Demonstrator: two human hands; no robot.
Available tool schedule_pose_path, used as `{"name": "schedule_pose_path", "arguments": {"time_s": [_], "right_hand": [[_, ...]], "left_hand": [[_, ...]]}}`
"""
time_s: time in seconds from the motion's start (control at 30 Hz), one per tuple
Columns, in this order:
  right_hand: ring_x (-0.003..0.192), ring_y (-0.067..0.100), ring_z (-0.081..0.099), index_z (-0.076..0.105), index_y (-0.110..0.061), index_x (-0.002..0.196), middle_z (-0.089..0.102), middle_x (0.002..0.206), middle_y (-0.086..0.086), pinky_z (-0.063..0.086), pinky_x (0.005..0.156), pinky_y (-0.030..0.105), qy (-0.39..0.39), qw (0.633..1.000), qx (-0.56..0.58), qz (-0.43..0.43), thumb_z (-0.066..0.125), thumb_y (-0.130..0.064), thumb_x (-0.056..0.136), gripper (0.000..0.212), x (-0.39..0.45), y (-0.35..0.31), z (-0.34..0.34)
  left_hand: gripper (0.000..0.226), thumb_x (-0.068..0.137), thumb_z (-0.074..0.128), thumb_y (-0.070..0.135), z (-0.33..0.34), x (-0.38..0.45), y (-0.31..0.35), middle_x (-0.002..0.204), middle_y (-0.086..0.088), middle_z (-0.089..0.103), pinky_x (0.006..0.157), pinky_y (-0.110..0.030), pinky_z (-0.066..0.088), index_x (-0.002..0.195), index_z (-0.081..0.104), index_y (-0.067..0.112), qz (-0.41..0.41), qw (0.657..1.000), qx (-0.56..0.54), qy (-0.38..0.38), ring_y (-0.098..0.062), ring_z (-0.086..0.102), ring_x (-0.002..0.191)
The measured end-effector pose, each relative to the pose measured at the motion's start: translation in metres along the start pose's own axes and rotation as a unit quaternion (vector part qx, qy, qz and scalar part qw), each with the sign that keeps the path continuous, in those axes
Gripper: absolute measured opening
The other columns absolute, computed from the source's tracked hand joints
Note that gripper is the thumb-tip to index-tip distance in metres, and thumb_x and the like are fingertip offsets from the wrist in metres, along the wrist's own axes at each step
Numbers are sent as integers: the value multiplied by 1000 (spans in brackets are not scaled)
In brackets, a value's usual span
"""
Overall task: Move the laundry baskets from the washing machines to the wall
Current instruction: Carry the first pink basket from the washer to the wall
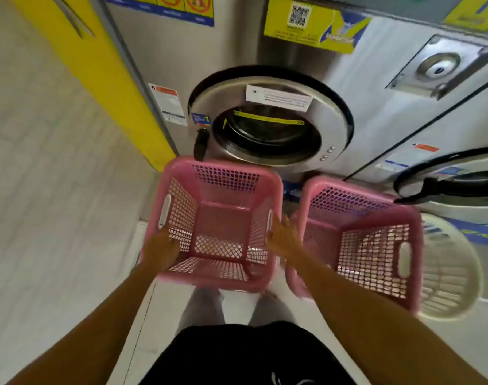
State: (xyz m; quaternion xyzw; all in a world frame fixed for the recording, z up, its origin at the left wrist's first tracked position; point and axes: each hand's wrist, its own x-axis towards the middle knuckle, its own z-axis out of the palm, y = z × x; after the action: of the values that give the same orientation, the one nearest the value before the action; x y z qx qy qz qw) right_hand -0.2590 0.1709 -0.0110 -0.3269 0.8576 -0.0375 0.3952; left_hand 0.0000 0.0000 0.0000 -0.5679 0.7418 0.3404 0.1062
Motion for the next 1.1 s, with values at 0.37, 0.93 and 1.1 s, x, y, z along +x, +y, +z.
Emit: {"name": "schedule_pose_path", "arguments": {"time_s": [0.37, 0.93, 1.1], "right_hand": [[153, 46, 1, -2, -30, 162, -11, 169, 15, 22, 120, 61, 53, 994, 53, 78, 45, -19, 102, 77, 46, -10, 26], [85, 30, 60, -14, -42, 156, 33, 135, 16, 61, 64, 45, 136, 987, 75, 48, 50, 14, 84, 112, 65, -3, 65], [96, 38, 60, -1, -33, 162, 36, 137, 20, 47, 63, 37, 113, 993, 17, 6, 52, 11, 85, 103, 46, -24, 47]], "left_hand": [[57, 82, 54, 0, -23, 93, -18, 105, -18, 67, 84, -42, 57, 138, 48, 8, 161, 981, 33, 107, -33, 66, 94], [94, 89, 58, 12, 4, 123, -69, 92, -33, 60, 71, -50, 54, 155, -5, 35, 18, 999, 43, 19, -45, 62, 75], [96, 86, 53, 2, -4, 59, -91, 90, -32, 64, 64, -39, 50, 156, -6, 31, -49, 998, 18, 20, -41, 62, 68]]}}
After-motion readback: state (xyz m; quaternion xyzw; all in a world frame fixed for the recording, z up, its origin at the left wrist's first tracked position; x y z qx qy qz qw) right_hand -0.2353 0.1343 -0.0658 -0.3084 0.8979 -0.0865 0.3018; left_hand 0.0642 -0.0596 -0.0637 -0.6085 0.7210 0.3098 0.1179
